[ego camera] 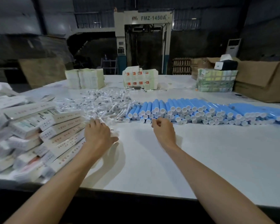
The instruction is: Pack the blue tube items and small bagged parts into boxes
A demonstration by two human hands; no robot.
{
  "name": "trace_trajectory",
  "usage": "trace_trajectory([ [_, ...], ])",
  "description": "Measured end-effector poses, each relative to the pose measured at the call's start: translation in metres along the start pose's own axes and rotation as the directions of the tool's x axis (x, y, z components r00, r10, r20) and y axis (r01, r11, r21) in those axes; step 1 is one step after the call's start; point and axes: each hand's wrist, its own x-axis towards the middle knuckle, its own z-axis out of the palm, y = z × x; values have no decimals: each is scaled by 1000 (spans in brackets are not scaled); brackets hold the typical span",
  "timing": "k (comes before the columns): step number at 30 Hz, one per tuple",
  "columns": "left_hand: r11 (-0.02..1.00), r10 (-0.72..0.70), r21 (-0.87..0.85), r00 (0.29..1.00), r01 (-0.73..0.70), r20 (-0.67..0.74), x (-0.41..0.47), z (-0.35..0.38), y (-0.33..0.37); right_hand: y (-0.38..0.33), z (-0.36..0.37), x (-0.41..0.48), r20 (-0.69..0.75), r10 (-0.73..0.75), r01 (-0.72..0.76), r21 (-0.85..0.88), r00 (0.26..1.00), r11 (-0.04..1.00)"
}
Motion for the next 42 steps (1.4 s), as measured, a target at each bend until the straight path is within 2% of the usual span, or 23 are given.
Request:
trace_trajectory([
  [4,998,48,-52,998,-45,44,1,8,-8,-1,0,0,36,-4,3,40,999,999],
  [7,991,58,-115,997,-62,-42,3,10,-8,0,-1,0,48,4,-8,68,999,998],
  [9,953,64,-292,995,-84,-78,6,7,-4,1,0,0,49,11,-15,80,999,997],
  [13,793,34,-591,979,-148,-200,18,-15,8,-1,0,-1,61,0,-4,57,998,998],
  [15,623,8,-756,968,-201,-251,23,-28,17,-2,0,-1,59,-9,7,44,998,999],
  [16,471,7,-858,973,-206,-229,25,-34,24,-3,0,-1,46,-10,8,37,999,999],
  [18,67,44,-996,998,-51,-48,33,-46,39,-7,-4,2,-16,-13,13,16,1000,1000],
  [20,-211,164,-966,980,149,115,39,-55,51,-13,-13,13,-122,-26,24,-16,992,1000],
  [21,-296,232,-931,962,212,146,42,-55,56,-16,-19,21,-171,-39,32,-43,985,999],
  [23,-405,302,-876,943,260,140,46,-51,66,-20,-30,39,-218,-70,40,-140,974,989],
  [25,-488,277,-841,955,234,105,48,-40,76,-24,-37,58,-190,-103,47,-276,976,960],
  [27,-576,251,-787,964,220,86,47,-27,82,-27,-38,75,-103,-141,85,-426,985,901],
  [30,-664,271,-711,961,230,57,50,-14,81,-35,-31,95,66,-188,187,-634,980,750],
  [32,-700,276,-677,961,225,34,53,-11,76,-41,-23,102,153,-134,202,-682,979,703],
  [34,-730,271,-646,962,224,27,56,-9,71,-46,-16,106,221,-36,182,-689,975,701],
  [37,-748,277,-618,960,243,42,63,-3,66,-50,-11,110,230,59,110,-655,971,747],
  [42,-686,306,-683,951,251,42,64,1,68,-56,-15,120,239,117,45,-582,964,812],
])
